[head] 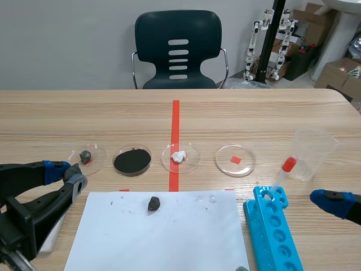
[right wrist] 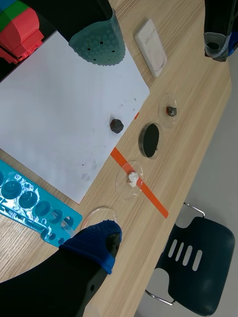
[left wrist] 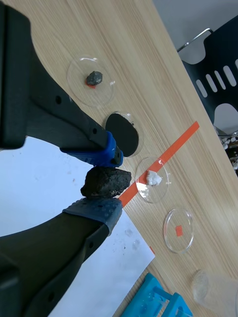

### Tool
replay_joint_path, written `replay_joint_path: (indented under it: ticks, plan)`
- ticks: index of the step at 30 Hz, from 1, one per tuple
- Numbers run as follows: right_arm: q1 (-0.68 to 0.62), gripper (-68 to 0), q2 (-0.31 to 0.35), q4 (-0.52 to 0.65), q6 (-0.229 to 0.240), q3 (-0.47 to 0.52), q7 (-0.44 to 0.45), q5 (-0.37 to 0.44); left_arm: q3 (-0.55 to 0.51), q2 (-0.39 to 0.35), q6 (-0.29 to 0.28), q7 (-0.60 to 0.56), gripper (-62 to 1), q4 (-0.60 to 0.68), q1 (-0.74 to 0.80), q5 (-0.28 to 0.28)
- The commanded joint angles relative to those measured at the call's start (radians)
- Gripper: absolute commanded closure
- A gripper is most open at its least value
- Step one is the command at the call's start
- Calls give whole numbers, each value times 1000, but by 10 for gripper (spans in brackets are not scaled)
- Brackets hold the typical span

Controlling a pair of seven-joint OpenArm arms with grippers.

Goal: Put the right mineral back

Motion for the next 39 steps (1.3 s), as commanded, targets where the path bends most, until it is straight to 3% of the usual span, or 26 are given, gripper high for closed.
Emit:
replay_joint_path:
  ticks: [1,29,34,39]
  plan:
    - [4,-679,5,11,0,3,18,11,-3,3,3,-18,-100,12,-5,-6]
    - [4,-679,5,11,0,3,18,11,-3,14,10,-19,-100,12,-5,-7]
    - [4,-679,5,11,0,3,18,11,25,0,10,53,-100,12,-36,-97]
    - [4,-679,5,11,0,3,18,11,155,-68,26,160,-100,11,-132,-147]
